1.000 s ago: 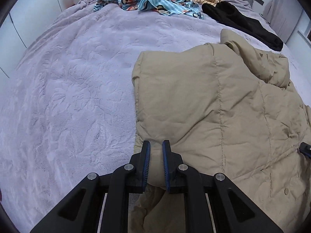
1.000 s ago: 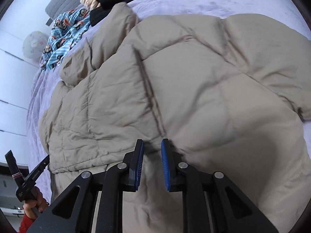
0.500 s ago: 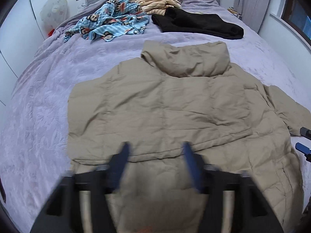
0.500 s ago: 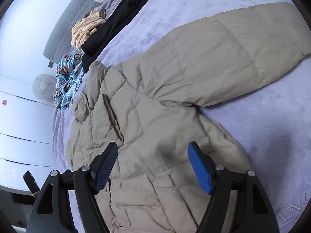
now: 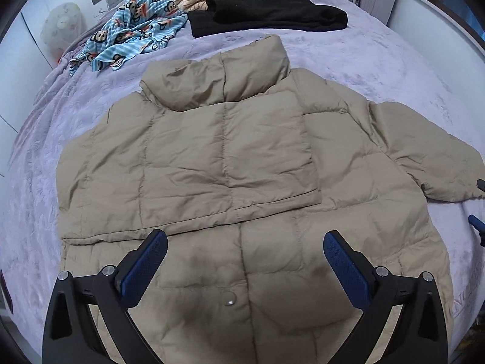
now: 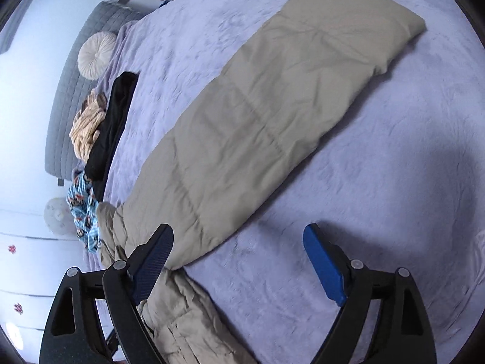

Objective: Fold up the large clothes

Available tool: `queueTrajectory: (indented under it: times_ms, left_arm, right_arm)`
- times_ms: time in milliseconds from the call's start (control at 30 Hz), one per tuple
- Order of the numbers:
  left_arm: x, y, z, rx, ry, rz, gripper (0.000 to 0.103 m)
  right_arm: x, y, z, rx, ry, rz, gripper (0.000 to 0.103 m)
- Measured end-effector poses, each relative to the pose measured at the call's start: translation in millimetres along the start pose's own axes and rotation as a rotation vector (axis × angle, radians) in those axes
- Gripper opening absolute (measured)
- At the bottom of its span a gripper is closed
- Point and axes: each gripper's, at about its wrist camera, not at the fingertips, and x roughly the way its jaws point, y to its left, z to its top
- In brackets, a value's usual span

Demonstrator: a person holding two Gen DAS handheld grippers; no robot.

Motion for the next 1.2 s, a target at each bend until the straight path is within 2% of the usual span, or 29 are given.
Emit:
queueTrajectory:
  times_ms: [167,300,567,600,633,667,700,733,767,867,967,1133,1200]
  left_arm:
    - [-9,-26,2,0.020,-0.004,-0.019,0.103]
    - [-11,-38,7,0.028,-0.005,-0.012,0.103]
    - [-17,-33,31,-0.026,-0.025,-0.019,0.103]
    - [-19,-30,34,-0.032,-0.034,-0.019,0.103]
    - [-20,-26,36,-0.038,-0.046,-0.015,0.103]
    - [-20,-21,38,-0.044,-0.055,-0.010,0.103]
    - [-20,-15,38,-0.051,-0.060,-0.004,0.103]
    - [-19,-9,38,-0.061,-0.062,0.003,0.103]
    - [-18,-1,37,-0.072,-0.062,0.012,0.103]
    - [-17,29,32,-0.112,-0.062,0.041,0.103]
    - [-16,64,27,-0.151,-0.051,0.060,0.103]
    - [-19,123,22,-0.214,-0.069,0.101,0.103]
    - [-21,145,21,-0.238,-0.081,0.108,0.103]
  right_arm:
    - [9,-22,35,0.057,-0.002,0.008,0.090]
    - [17,-35,57,0.112,-0.007,0.055,0.090]
    - [30,-52,97,0.337,-0.037,0.315,0.088]
    - [31,-51,100,0.354,-0.040,0.340,0.084]
    - [32,-49,102,0.360,-0.040,0.354,0.067]
    - [35,-45,105,0.358,-0.032,0.361,0.042]
    - [37,-38,106,0.344,-0.019,0.368,0.030]
    - [39,-29,107,0.322,-0.011,0.372,0.015]
    - [39,-20,107,0.293,-0.010,0.372,0.010]
    - [35,23,102,0.166,-0.021,0.375,0.010]
    - [32,86,88,-0.019,-0.004,0.391,0.010]
    - [42,216,24,-0.391,0.050,0.392,0.010]
    - [55,267,-19,-0.544,0.087,0.391,0.010]
